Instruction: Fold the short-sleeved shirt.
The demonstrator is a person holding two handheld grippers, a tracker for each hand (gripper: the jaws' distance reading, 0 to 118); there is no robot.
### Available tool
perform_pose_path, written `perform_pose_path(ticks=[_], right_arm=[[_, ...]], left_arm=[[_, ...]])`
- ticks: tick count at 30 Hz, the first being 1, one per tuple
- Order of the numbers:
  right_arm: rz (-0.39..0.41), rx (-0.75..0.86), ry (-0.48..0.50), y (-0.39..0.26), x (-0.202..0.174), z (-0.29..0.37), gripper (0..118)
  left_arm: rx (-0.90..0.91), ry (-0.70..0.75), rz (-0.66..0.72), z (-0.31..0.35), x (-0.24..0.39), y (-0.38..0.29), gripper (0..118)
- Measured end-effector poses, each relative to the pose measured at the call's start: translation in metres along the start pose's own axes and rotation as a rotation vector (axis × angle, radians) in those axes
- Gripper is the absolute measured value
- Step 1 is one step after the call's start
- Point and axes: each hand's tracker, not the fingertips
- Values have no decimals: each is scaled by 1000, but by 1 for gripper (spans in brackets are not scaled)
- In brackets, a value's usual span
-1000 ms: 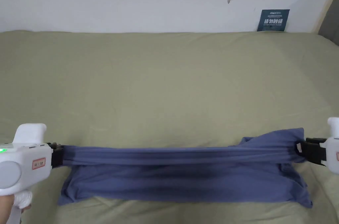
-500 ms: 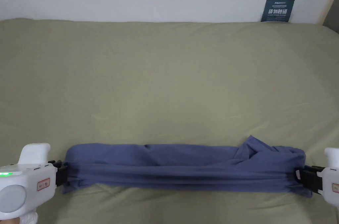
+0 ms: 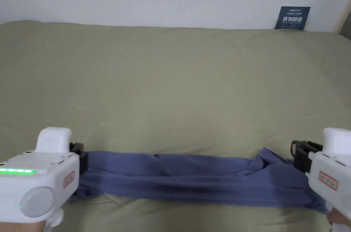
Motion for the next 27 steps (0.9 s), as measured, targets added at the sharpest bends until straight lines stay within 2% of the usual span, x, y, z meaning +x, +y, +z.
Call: perform_pose_path(ticks=[2, 7, 10, 16, 18, 21, 23, 25, 27], right_arm=[[26, 2, 58, -1, -22, -7, 0], [109, 165, -19, 5, -85, 9, 0], [138, 185, -16, 0, -105, 10, 0], [134, 178, -5, 1, -120, 3, 0], [132, 178, -7, 0, -124, 2, 0], [133, 172, 0, -1, -130, -1, 0], [136, 171, 8, -3, -134, -1, 0], [141, 164, 12, -6, -138, -1, 0], [133, 152, 27, -9, -142, -3, 0]], left_arm=[[81, 19, -24, 5, 13, 3, 1], [135, -13, 4, 0, 25, 11, 1], [151, -44, 53, -4, 21, 11, 1], [158, -14, 51, -9, 1, 10, 1], [76, -80, 144, -13, -18, 16, 1], [-268, -339, 348, -48, -72, 26, 1], [-331, -396, 472, -64, -97, 21, 1], [-450, -500, 459, -82, -123, 21, 1], [-512, -545, 505, -98, -146, 16, 1]])
